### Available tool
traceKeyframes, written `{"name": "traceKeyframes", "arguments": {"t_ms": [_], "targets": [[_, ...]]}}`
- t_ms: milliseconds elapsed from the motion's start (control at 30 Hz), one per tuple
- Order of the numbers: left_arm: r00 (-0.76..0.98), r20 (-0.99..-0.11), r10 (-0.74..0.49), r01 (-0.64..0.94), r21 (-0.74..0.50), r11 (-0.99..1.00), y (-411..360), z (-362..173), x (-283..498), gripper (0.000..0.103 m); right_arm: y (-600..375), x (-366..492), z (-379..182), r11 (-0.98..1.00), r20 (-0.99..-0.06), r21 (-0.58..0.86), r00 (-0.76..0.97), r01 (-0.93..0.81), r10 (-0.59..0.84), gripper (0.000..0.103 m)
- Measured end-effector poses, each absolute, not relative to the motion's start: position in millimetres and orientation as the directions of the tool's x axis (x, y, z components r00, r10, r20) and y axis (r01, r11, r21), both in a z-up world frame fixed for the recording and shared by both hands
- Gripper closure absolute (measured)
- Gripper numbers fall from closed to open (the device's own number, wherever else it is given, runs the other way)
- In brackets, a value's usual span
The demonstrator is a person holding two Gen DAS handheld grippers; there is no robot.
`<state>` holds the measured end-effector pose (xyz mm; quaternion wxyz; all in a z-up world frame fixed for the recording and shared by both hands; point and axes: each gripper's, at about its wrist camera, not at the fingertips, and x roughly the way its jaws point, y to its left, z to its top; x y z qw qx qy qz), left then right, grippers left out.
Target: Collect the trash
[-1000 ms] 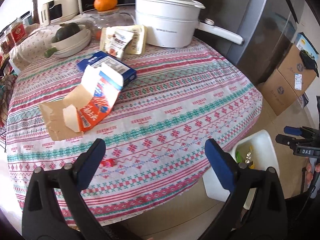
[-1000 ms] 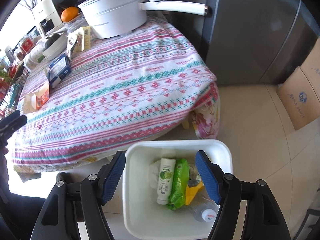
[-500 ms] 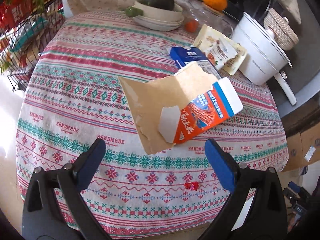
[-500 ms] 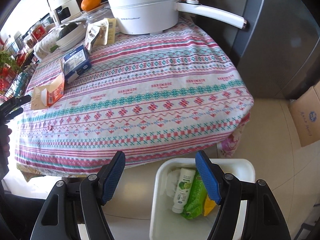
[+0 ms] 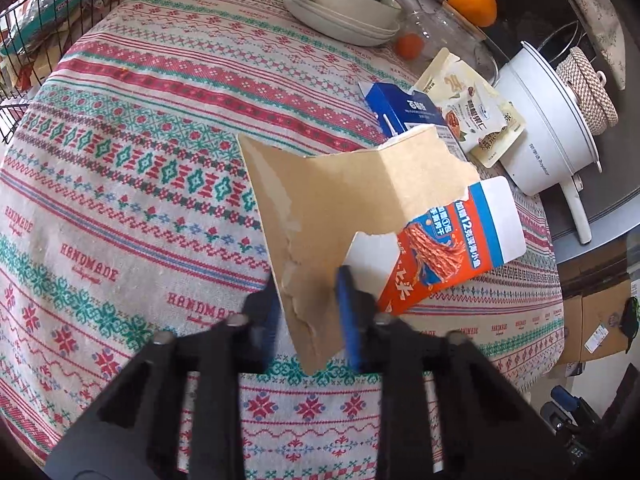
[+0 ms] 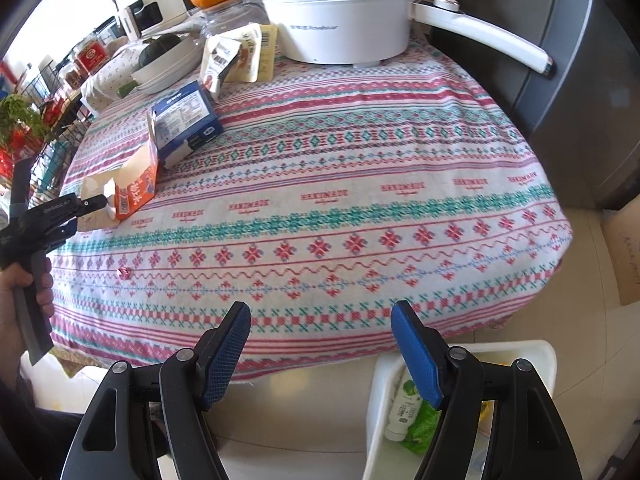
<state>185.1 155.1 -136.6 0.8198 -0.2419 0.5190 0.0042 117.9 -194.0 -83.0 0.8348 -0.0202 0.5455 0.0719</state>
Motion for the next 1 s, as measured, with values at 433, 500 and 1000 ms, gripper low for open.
{"name": "traceKeyframes", "arguments": {"t_ms": [433,500,1000], "targets": [[0.635,-0.772,-0.036,-0.139,-0.159,0.977,176.3,-34.1,131.4,0.101,-150.4,163.0,-78.2,0.975,-0.864,0.08,0.474,-0.205,0.171,0.02],[0.653,-0.757,-0.02,-0.137,-0.144,0.98,183.8,-27.6,125.0,0.101,-136.3,174.1,-78.7,0.966,-0.846,0.086,0.494,-0.243,0.2,0.019],[0.625,-0.781,0.008,-0.155,-0.113,0.981,194.0,-30.9,130.6,0.101,-22.2,258.2,-108.6,0.875,-0.803,-0.006,0.523,-0.485,0.285,0.008]]}}
